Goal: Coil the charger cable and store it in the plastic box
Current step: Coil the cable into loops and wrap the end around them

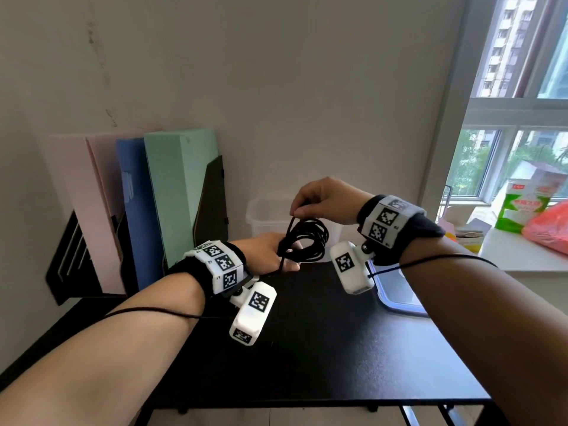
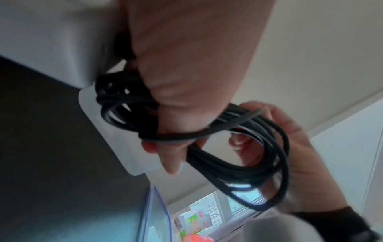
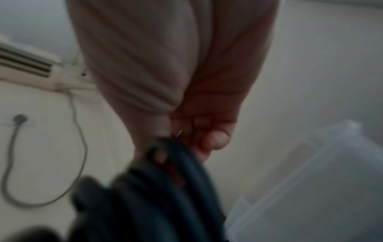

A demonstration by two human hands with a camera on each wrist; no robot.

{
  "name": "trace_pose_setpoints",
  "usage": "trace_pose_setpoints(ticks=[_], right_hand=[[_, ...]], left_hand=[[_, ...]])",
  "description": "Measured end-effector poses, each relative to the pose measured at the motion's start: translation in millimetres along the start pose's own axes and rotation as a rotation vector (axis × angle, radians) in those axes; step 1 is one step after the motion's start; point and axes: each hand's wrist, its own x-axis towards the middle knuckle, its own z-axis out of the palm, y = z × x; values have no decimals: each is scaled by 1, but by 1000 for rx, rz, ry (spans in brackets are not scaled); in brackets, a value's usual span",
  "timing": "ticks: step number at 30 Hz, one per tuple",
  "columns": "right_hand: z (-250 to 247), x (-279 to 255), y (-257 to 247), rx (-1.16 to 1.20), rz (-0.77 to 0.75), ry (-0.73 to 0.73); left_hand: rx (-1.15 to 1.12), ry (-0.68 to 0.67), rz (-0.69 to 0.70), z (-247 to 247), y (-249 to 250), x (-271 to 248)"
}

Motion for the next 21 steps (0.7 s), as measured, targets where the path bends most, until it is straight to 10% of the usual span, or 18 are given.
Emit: trace_pose_setpoints(ticks=[13, 21], right_hand=[[47, -8, 17, 1361, 158, 223], [56, -8, 19, 1311, 267, 156]], left_hand=[[-745, 213, 52, 6, 11, 2], [-769, 225, -7, 5, 10, 7]])
